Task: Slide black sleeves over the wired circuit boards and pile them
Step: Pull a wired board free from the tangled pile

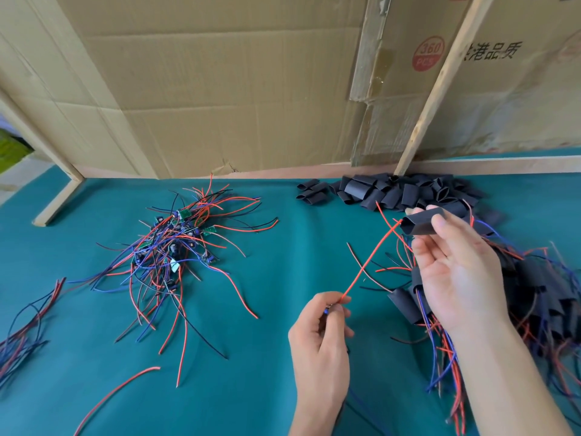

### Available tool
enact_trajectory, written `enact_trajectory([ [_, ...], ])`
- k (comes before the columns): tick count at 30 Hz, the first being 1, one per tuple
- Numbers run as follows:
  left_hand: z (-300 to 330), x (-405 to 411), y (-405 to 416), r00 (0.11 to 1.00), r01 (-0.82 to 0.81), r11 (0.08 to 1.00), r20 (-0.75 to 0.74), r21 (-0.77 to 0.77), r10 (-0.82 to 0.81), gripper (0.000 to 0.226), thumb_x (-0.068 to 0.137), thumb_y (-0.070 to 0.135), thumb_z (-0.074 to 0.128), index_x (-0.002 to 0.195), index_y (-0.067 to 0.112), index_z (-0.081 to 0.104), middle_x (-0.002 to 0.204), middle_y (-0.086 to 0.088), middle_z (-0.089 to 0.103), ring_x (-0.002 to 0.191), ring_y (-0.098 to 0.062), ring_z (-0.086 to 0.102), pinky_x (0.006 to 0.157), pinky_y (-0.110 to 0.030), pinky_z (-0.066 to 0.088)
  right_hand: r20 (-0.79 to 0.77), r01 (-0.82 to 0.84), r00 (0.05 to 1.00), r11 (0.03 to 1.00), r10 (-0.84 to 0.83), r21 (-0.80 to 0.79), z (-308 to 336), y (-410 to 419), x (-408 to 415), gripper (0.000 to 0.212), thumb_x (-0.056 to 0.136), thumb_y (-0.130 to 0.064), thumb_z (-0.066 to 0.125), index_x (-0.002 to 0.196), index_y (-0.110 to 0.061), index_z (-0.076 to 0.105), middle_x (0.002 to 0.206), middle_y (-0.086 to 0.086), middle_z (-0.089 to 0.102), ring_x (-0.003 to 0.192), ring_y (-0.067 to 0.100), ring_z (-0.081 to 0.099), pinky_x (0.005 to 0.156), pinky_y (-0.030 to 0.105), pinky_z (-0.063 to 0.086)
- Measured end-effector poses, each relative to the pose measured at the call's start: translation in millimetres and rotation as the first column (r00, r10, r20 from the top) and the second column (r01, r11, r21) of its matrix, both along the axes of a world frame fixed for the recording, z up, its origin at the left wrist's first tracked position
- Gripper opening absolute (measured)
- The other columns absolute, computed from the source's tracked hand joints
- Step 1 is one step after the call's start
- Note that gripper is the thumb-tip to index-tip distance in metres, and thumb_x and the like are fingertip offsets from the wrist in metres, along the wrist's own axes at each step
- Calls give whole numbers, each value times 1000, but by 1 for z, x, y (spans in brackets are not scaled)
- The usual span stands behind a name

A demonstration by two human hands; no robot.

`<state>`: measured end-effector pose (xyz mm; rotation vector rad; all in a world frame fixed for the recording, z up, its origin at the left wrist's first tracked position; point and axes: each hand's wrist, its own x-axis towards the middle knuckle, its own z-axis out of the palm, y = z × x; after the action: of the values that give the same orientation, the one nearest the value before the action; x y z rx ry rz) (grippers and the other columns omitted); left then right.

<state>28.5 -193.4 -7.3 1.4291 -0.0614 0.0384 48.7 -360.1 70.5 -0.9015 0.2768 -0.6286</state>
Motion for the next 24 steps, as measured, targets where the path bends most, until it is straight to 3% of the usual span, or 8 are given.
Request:
enact_trajectory([
  [5,0,0,-1,1000,-3,1000,2,-4,3,22,89,23,54,88,30,74,80,2,69,59,-9,59,50,-24,43,-2,2,1000,1000,-2,-8,0,1,1,19,100,-6,60,118,-8,66,99,6,70,74,10,65,72,20,56],
  [10,1,-1,-2,1000,-2,1000,12,14,2,21,89,24,54,87,30,74,79,1,70,59,-11,59,52,-25,43,4,-129,991,969,133,-209,0,2,-1,19,94,0,61,106,-9,72,105,12,77,92,17,73,73,22,57],
  [14,2,0,-4,998,-41,998,42,46,39,15,93,20,62,92,32,72,77,0,70,62,-14,64,59,-27,51,-179,-376,926,860,333,-344,-10,13,0,44,74,-14,76,117,-11,67,106,17,78,99,23,76,82,32,58],
  [16,1,0,-4,997,-69,997,23,34,68,21,95,10,68,101,30,70,82,3,73,70,-19,71,65,-29,56,-309,-513,853,786,421,-344,-18,21,1,51,75,-11,80,124,-14,64,106,16,79,95,22,75,81,32,57],
  [19,2,-1,-3,998,-66,997,5,44,66,33,90,4,67,110,30,67,91,9,76,78,-16,73,73,-26,58,-444,-551,820,708,361,-442,-25,30,3,41,86,1,76,123,-16,66,99,9,81,87,18,72,74,22,54],
  [21,4,-2,-3,999,-35,998,0,51,35,39,84,5,58,112,31,66,97,12,76,83,-13,74,76,-28,60,-457,-510,841,709,291,-487,-28,31,5,32,88,-1,76,116,-15,71,96,5,81,85,16,72,70,21,54],
  [24,6,-1,-3,1000,-19,997,3,75,19,49,92,-10,48,114,30,64,101,18,75,87,-12,75,72,-27,60,-455,-467,860,718,231,-516,-29,31,4,25,87,-3,77,108,-16,75,93,4,81,81,15,71,67,21,54],
])
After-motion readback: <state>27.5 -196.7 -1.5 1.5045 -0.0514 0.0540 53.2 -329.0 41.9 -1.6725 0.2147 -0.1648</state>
